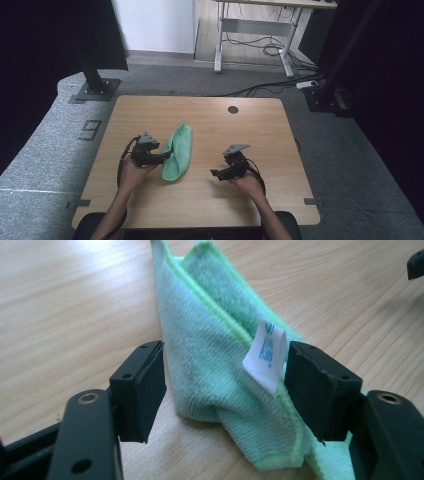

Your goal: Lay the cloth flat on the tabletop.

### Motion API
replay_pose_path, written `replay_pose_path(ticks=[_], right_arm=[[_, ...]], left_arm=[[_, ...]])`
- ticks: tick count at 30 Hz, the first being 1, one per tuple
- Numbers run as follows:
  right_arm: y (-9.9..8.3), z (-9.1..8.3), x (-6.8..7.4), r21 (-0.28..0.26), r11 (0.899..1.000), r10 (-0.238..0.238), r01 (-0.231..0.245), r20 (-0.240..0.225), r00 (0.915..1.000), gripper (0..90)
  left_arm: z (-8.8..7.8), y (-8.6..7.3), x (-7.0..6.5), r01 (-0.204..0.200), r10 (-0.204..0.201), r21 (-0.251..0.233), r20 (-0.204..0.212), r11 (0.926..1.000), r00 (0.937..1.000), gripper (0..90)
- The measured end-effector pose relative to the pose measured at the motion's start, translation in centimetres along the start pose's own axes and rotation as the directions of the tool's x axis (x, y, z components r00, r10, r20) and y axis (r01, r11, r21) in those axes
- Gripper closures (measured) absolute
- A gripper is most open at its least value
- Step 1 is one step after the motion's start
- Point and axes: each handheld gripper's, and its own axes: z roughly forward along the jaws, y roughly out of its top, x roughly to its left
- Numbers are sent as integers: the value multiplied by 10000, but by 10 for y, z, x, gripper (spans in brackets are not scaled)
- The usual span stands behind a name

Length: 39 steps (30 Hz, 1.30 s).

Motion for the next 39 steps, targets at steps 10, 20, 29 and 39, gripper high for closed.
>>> replay_pose_path(ticks=[10, 20, 29, 39], right_arm=[[44, 22, 27, -353, 9967, -753, 729, -730, 9945, 308], [80, 63, 54, -268, 9948, -1011, 980, -1683, 9805, 401], [85, 93, 64, 928, 9903, -922, 1037, -1212, 9883, 700], [79, 61, 49, 689, 9936, -873, 895, -346, 9956, 816]], left_arm=[[4, -6, 1, -165, 164, 77, 109, 9998, 9998, 372], [2, -8, 2, -218, 213, 104, 514, 9997, 9985, 565], [4, -11, 2, -354, 315, 496, 767, 9981, 9966, 762], [-6, -10, 7, -174, 171, 68, 359, 9998, 9992, 858]])
